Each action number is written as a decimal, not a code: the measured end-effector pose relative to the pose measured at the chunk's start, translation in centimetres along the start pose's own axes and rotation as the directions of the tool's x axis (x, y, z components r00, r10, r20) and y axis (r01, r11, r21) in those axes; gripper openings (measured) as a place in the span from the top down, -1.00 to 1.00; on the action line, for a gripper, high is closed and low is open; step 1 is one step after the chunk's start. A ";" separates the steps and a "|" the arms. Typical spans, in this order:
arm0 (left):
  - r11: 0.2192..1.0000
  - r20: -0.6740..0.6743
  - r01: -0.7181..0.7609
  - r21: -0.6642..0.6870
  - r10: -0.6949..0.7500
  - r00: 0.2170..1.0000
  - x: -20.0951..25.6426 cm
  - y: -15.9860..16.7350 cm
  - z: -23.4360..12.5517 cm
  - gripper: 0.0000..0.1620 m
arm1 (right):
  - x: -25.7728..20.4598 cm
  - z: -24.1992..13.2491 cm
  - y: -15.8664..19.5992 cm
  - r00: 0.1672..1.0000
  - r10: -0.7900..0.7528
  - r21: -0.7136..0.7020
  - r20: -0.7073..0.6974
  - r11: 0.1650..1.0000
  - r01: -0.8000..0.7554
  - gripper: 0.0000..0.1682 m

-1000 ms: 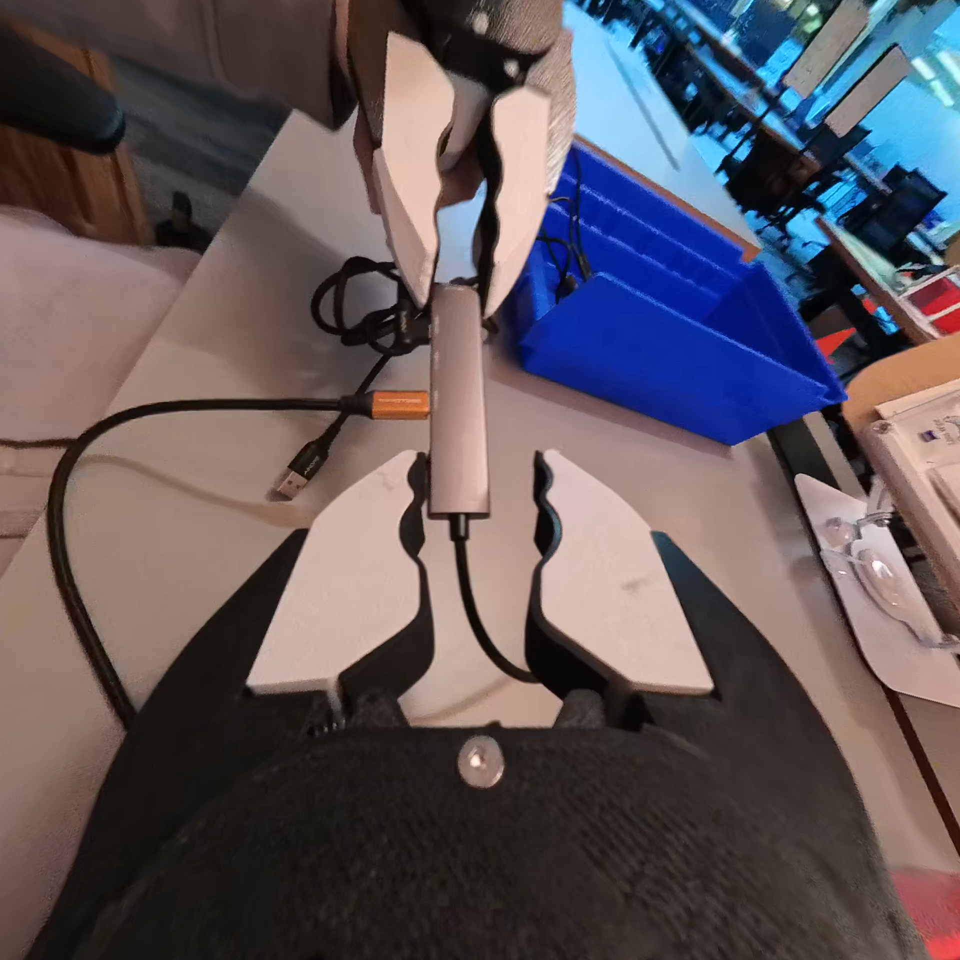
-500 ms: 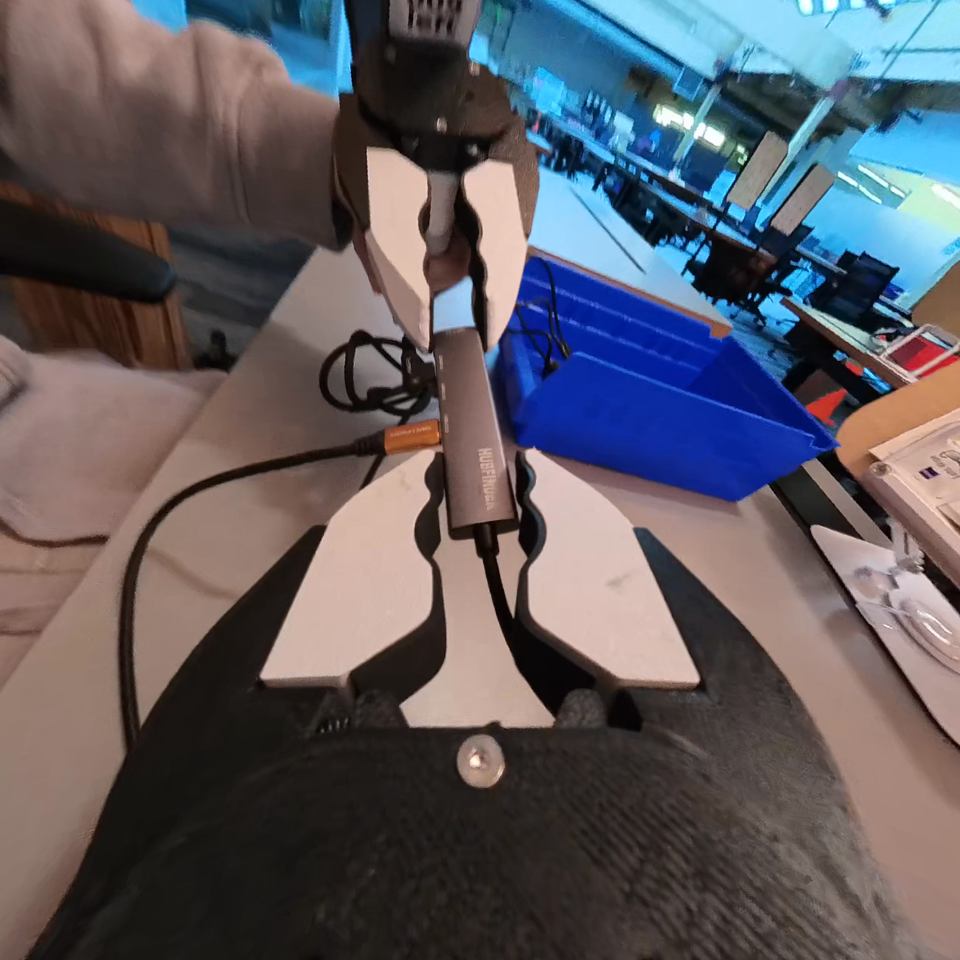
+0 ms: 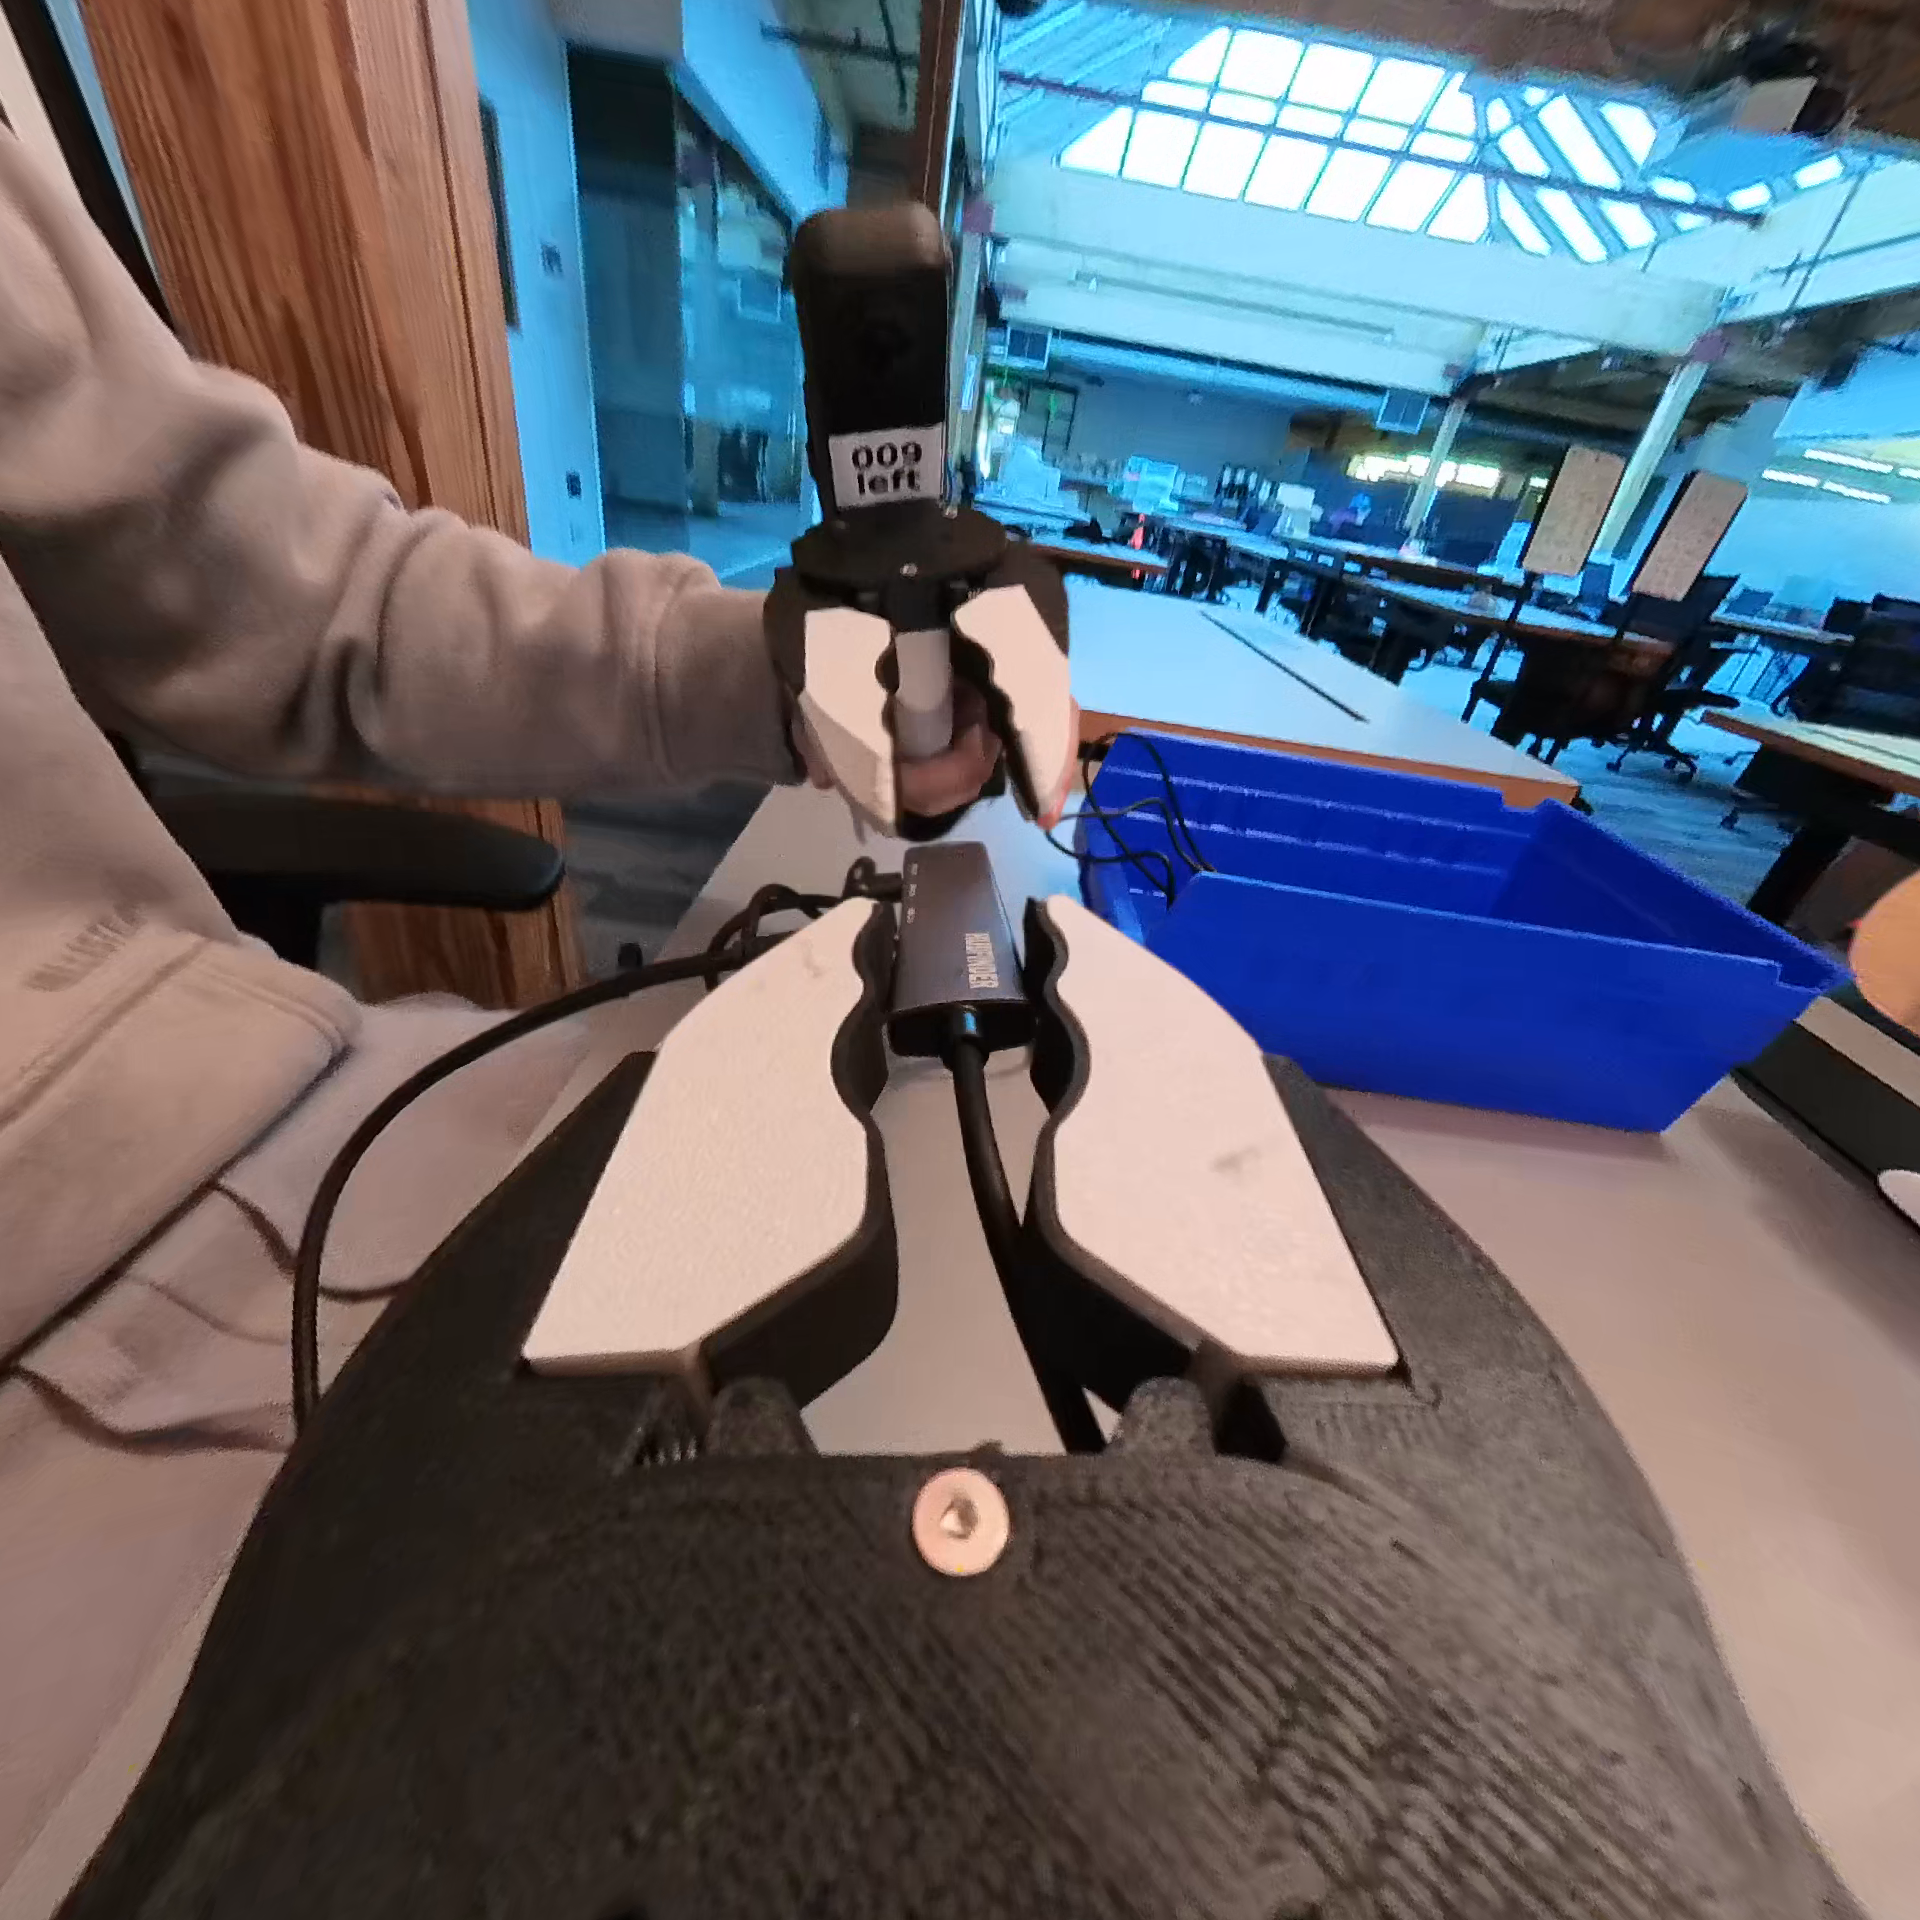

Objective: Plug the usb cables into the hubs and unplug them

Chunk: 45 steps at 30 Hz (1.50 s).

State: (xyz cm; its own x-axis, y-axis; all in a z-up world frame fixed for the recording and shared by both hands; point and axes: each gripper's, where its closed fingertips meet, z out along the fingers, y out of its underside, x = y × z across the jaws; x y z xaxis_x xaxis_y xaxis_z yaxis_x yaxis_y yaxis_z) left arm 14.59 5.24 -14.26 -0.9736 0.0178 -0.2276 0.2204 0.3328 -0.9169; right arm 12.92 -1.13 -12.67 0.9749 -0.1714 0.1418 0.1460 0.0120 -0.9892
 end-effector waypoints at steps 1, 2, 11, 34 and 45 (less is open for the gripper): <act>1.000 -0.014 0.019 0.004 -0.019 1.000 0.1 0.0 0.0 0.56 | 0.1 -0.1 -0.1 1.000 0.003 0.016 0.000 1.000 -0.003 0.71; 0.999 -0.014 0.034 0.008 -0.034 0.999 0.1 0.0 0.0 0.55 | 0.1 -0.1 -0.1 1.000 0.005 0.023 0.002 1.000 -0.005 0.71; 0.995 -0.069 0.065 0.074 -0.060 0.996 0.6 0.9 1.0 0.59 | -0.3 0.0 -0.2 0.999 0.027 0.069 0.041 0.997 -0.030 0.71; 0.971 -0.176 0.134 0.199 -0.099 0.979 2.1 -1.0 1.4 0.75 | -0.2 -1.2 -1.0 0.995 0.062 0.186 0.081 0.980 -0.076 0.71; 0.976 -0.152 0.118 0.181 -0.090 0.984 2.1 -1.0 1.7 0.74 | 0.0 -1.6 -1.2 0.995 0.063 0.206 0.074 0.975 -0.077 0.71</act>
State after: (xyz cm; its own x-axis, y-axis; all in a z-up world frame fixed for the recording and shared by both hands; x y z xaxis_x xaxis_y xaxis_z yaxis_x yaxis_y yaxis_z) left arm 12.43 3.34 -14.40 -0.9872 0.1304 -0.0914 0.1115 0.1563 -0.9814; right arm 12.48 -2.76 -11.56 0.9919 -0.0969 0.0820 0.1023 0.2282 -0.9682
